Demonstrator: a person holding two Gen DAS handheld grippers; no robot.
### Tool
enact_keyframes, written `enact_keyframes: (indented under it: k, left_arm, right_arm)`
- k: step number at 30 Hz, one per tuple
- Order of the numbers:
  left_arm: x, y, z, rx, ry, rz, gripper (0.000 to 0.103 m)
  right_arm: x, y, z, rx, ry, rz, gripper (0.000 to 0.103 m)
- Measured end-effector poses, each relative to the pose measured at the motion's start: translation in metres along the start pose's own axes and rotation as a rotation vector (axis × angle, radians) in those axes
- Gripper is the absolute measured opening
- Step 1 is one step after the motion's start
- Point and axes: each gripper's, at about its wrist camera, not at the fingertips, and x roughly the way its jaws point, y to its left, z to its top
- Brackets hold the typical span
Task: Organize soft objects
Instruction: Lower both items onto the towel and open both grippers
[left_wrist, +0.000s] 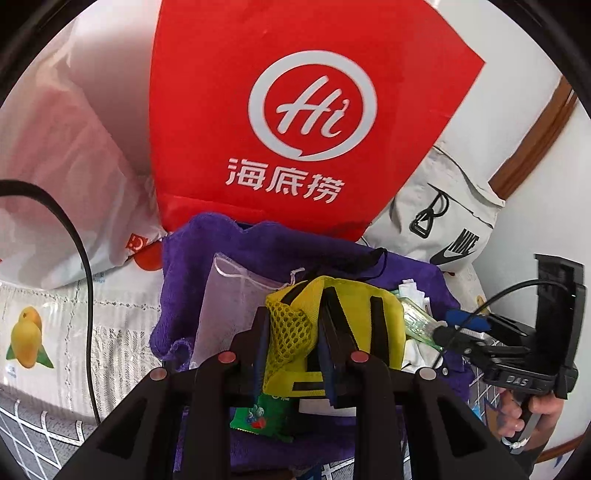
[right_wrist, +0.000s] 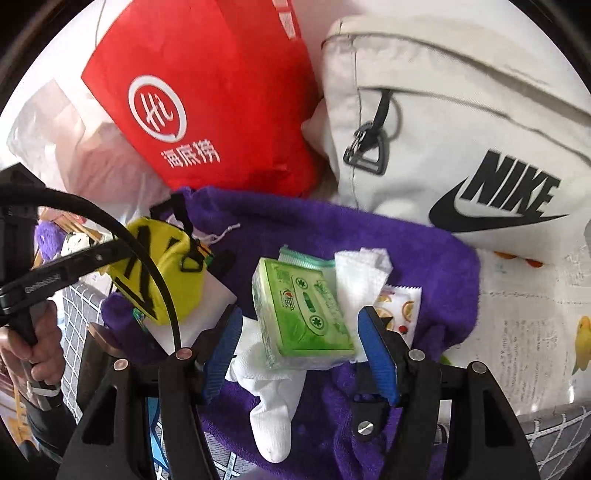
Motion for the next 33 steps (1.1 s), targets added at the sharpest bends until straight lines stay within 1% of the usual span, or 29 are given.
enact_keyframes:
  k: [3, 8, 10, 13, 20, 23, 25, 27, 29, 31, 33]
  left_arm:
    - [0.002, 0.004, 0.001, -0.017, 0.003, -0.004, 0.024]
    - [0.008, 0.01, 0.002, -0.033, 0.01, 0.021, 0.024]
    - [0.01, 0.012, 0.002, -0.038, 0.014, 0.034, 0.024]
    - [0.013, 0.012, 0.002, -0.037, 0.019, 0.033, 0.025]
    - [0.018, 0.008, 0.001, -0.023, 0.034, 0.055, 0.026]
    - [0.021, 0.004, 0.001, -0.013, 0.04, 0.067, 0.032]
    - [0.023, 0.0, 0.0, 0.006, 0.052, 0.089, 0.044]
    - [0.024, -0.006, 0.0, 0.032, 0.053, 0.114, 0.044]
    - [0.023, -0.009, 0.0, 0.046, 0.051, 0.12, 0.048]
    - [0.021, -0.009, 0.0, 0.052, 0.053, 0.116, 0.056]
    - [0.019, -0.011, 0.0, 0.059, 0.048, 0.121, 0.057]
  right_arm:
    - [-0.006, -0.001, 0.002, 0.007, -0.021, 0.008, 0.065]
    - [-0.017, -0.004, 0.003, -0.002, -0.029, 0.009, 0.065]
    - [-0.013, 0.0, 0.003, -0.011, -0.024, 0.007, 0.065]
    - [-0.01, 0.005, 0.002, -0.026, -0.019, -0.003, 0.065]
    - [-0.006, 0.008, 0.001, -0.03, -0.016, -0.007, 0.065]
    - [-0.007, 0.007, 0.001, -0.028, -0.018, -0.014, 0.065]
    - [-0.008, 0.006, 0.001, -0.027, -0.024, -0.026, 0.065]
    - [-0.012, 0.006, 0.002, -0.022, -0.039, -0.048, 0.065]
    - [-0.014, 0.006, 0.001, -0.028, -0.039, -0.044, 0.065]
    - [-0.016, 0.007, 0.001, -0.03, -0.045, -0.059, 0.065]
    - [-0.017, 0.008, 0.001, -0.029, -0.049, -0.072, 0.065]
